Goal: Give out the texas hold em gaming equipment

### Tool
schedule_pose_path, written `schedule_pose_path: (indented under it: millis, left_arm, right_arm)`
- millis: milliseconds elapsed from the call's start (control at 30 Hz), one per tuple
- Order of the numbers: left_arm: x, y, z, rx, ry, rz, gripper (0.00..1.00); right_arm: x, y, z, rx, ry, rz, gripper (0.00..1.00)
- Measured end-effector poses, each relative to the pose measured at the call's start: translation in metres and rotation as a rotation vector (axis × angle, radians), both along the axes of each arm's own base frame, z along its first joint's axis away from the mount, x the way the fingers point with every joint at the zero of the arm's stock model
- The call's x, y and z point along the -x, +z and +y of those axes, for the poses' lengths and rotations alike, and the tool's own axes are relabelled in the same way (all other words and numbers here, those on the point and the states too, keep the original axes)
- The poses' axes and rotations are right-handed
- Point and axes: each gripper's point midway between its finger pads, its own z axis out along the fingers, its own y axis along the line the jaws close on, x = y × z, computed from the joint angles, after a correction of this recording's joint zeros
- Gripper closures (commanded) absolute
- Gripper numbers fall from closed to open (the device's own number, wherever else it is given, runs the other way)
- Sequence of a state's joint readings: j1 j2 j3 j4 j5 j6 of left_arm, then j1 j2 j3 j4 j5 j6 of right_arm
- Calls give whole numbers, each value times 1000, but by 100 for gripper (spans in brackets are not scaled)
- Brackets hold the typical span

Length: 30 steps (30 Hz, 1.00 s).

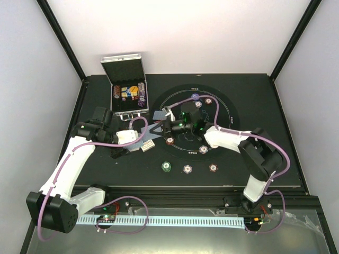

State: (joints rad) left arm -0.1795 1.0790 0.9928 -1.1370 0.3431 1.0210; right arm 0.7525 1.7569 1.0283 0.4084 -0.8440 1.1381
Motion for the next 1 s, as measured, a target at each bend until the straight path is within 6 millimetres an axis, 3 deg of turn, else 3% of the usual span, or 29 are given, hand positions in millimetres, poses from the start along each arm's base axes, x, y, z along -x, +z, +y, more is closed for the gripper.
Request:
schedule_pose_path:
  millis: [100, 300, 433, 533, 700, 800, 867, 1000]
  left_arm:
    - [0, 0, 0, 0, 0, 0, 98]
    - [0, 0, 0, 0, 0, 0, 98]
    - [0, 0, 0, 1, 0, 0, 98]
    - [0, 0, 0, 1, 0, -1, 99]
    - [0, 0, 0, 1, 0, 0, 98]
    - [0, 0, 0, 2, 3, 2, 98]
    - [0, 0, 0, 2, 4, 2, 98]
    - [0, -1, 0, 1, 5, 4, 99]
  right_arm:
    - [-11, -2, -13, 22, -23, -2, 99]
    - [-66, -2, -59, 65, -134, -9, 99]
    - [-126, 13, -89, 79, -215, -58, 99]
    - [-175, 11, -108, 106, -273, -91, 99]
    - [-274, -30, -149, 237, -403, -75, 99]
    - [-317, -60, -172, 317, -463, -62, 99]
    - [-334, -81, -187, 362, -497, -41, 99]
    - [-344, -115, -200, 406, -524, 13, 97]
